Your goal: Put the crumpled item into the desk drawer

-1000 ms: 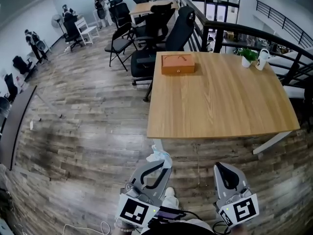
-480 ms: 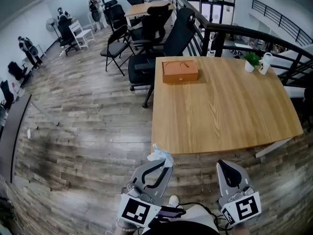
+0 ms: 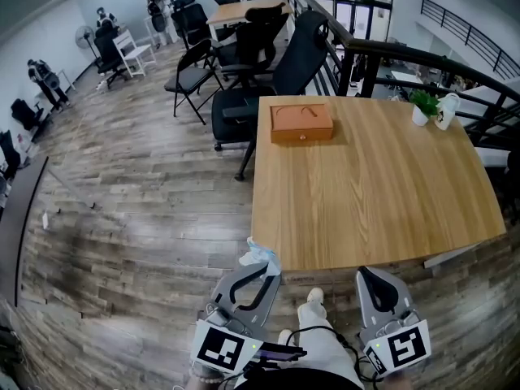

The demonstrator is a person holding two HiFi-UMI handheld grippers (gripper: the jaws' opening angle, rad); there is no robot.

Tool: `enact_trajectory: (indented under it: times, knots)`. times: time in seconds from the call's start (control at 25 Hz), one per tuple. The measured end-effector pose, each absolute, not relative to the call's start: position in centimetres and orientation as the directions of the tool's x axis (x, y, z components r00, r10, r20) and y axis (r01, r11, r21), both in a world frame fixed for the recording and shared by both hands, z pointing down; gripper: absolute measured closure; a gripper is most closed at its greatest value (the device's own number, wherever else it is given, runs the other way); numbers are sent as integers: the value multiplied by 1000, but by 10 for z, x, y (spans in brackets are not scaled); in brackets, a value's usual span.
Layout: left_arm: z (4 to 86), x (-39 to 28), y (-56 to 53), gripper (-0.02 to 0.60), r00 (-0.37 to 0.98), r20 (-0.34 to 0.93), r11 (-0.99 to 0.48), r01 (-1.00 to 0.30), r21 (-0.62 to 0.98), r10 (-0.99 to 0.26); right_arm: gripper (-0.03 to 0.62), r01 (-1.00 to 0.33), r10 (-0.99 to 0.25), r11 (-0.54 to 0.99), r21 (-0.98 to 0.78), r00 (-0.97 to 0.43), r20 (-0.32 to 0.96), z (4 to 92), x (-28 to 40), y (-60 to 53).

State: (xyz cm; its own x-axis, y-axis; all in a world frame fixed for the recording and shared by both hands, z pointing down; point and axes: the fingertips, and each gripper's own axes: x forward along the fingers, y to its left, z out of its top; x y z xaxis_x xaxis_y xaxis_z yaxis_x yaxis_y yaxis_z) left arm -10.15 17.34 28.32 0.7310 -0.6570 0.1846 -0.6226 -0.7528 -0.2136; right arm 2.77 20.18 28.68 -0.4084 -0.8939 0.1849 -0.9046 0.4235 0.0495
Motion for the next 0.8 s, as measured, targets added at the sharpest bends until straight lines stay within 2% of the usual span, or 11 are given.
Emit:
enact_trajectory:
  times: [0.8]
  knots:
    - [290,-47,-3,534,656,191,-683,-702,-202,-730,598,-847,-832,530,31,-512,212,301,83,10]
